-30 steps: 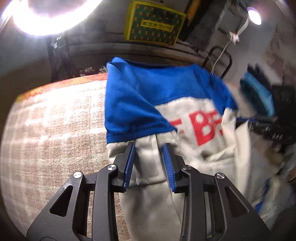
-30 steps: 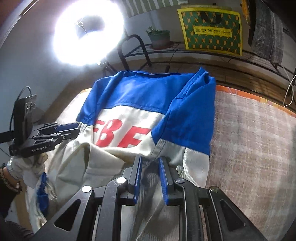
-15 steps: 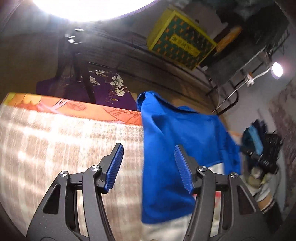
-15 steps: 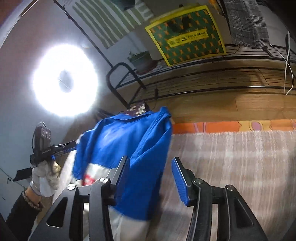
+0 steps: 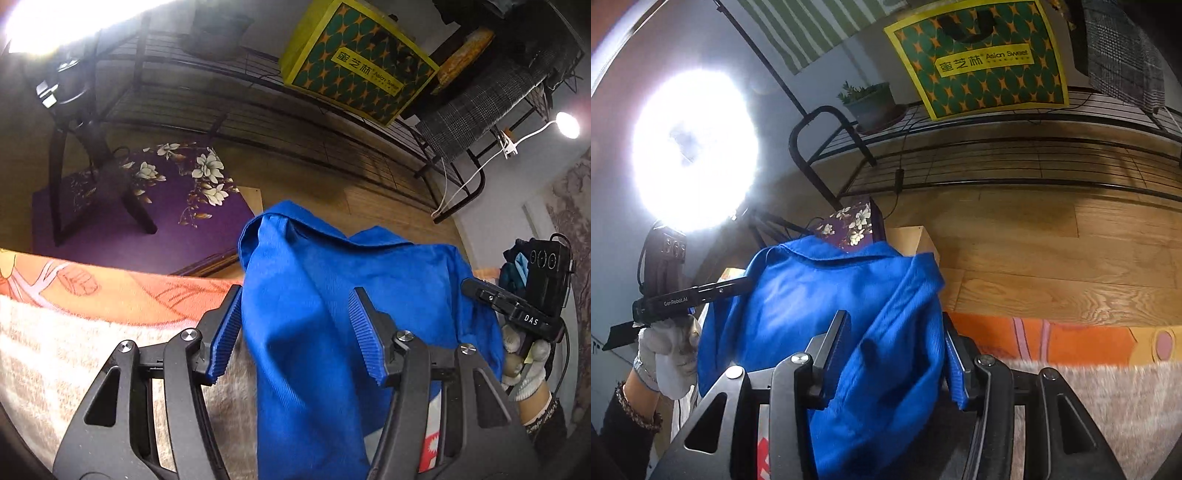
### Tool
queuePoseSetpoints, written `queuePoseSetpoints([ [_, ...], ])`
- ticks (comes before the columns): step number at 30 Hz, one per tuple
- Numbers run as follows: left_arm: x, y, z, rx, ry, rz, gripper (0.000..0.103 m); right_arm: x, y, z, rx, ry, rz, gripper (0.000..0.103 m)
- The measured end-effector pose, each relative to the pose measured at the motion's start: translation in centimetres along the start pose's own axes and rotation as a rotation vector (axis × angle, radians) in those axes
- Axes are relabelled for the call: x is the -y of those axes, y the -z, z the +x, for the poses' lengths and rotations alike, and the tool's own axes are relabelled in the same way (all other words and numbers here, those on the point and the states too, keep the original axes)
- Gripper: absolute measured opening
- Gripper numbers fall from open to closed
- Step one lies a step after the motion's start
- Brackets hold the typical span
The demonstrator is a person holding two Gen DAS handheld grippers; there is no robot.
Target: Fold large clothes
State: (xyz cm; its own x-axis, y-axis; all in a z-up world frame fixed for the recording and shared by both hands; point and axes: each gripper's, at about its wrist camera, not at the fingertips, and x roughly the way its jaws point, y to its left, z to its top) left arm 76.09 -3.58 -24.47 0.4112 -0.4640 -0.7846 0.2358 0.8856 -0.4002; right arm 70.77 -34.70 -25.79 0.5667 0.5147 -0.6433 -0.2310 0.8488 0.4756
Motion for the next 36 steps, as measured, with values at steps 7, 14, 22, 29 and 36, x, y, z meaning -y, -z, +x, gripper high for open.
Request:
queuePoseSetpoints([
  [7, 1.1, 0.3, 0.2, 0.044, -0.075, 0.030, 0.007, -0.9, 0.0, -0.3, 0.016, 0.024, -0.041, 0.002],
  [14, 2.8, 0.8, -3.5, 0.150, -0.019, 0.033, 0.003, -3.2, -0.7, -3.5, 0.096, 0.035, -0.075, 0.001],
  [22, 6.7, 2.4, -10.6, 0.216, 0.043, 0.074, 0.002, -7.8, -0.3, -9.2, 0.160, 0.054, -0.129, 0.001],
  [29, 9.5, 6.3, -17.9, 0.258, 0.074, 0.112, 0.002, -13.9, 1.8, -14.9, 0.199, 0.052, -0.185, 0.001],
  [36, 11.9, 11.2, -23.8, 0.272, 0.098, 0.154, 0.002, -18.8, 6.7, -20.5, 0.203, 0.075, -0.226, 0.001],
])
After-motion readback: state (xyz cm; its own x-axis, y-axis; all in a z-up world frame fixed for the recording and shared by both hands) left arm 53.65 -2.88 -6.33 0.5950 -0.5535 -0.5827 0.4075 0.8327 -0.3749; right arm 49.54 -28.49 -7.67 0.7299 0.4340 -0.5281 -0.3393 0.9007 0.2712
